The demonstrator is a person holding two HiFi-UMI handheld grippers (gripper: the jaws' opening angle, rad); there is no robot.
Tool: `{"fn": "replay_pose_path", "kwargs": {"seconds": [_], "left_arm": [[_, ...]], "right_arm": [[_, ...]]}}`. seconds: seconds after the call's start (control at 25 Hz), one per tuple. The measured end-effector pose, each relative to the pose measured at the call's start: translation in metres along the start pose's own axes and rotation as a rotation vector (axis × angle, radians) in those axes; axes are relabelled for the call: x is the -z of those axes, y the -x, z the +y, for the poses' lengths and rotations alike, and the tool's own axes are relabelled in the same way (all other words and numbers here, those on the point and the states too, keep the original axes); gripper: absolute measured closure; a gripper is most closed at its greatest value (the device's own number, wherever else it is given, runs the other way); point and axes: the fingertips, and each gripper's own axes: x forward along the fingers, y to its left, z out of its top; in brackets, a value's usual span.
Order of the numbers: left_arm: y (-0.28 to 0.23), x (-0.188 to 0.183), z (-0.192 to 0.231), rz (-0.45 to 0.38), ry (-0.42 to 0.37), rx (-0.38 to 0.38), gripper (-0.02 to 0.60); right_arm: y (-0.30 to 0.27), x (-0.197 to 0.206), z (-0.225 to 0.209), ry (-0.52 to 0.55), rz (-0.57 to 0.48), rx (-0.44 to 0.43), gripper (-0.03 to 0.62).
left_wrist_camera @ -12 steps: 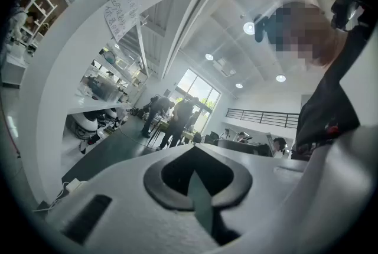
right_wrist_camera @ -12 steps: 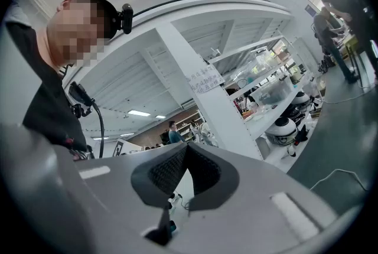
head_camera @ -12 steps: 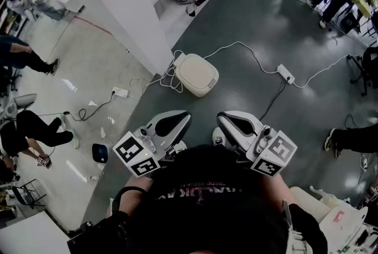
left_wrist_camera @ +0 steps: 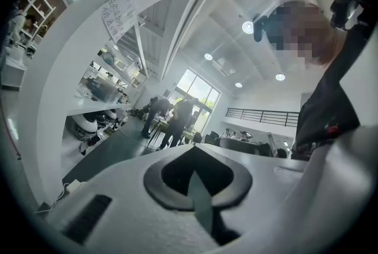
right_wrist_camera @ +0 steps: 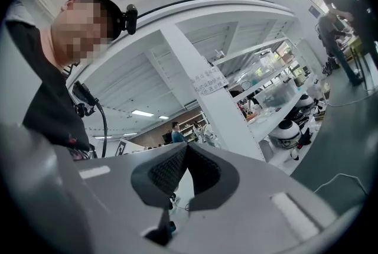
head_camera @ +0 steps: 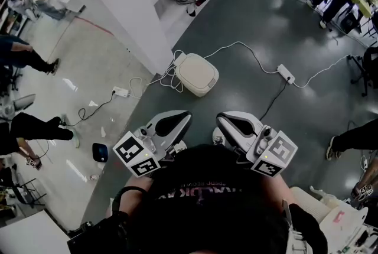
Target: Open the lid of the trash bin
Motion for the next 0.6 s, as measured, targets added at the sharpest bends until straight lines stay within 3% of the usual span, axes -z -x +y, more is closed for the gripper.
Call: {"fn": "replay_pose_path", "kwargs": {"seconds": [0.6], "left_arm": [[0.0041, -0.0001, -0.0098, 0.025, -0.092, -0.028, 0.58]], "right_arm": [[0.0012, -0.0026, -0.0001, -0.014, 0.007, -0.01, 0.586]]}}
